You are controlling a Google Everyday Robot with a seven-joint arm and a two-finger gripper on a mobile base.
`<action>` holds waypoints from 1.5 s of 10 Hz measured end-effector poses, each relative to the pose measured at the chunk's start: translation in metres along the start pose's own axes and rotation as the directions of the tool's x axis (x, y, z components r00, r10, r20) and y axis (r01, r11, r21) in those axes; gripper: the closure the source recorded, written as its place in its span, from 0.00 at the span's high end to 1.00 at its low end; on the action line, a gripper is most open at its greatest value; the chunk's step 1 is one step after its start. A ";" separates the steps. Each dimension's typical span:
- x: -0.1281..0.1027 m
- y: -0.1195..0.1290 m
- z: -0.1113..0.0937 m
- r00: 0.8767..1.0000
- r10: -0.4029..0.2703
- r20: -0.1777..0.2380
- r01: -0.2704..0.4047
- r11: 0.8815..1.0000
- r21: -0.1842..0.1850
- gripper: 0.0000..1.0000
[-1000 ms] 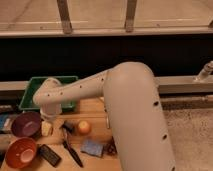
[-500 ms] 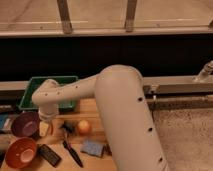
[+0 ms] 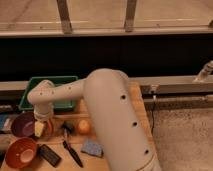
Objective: Place pepper in purple bowl
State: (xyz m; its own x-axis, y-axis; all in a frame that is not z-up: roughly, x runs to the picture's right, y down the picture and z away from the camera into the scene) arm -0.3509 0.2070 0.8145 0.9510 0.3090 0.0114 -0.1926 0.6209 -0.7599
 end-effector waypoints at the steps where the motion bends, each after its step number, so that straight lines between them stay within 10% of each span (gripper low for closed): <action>1: -0.001 0.001 0.004 1.000 0.005 -0.015 -0.005 1.000 0.005 0.80; 4: 0.007 0.001 0.015 0.999 0.031 -0.035 -0.030 0.999 0.010 0.75; 11: 0.016 -0.006 0.013 0.998 0.057 -0.029 -0.056 0.998 0.018 0.04; 15: 0.017 -0.005 0.012 0.998 0.053 -0.033 -0.053 0.998 0.015 0.00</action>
State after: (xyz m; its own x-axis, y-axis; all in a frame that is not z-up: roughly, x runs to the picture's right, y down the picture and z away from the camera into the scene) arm -0.3362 0.2176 0.8265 0.9469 0.3176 -0.0507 -0.2462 0.6145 -0.7495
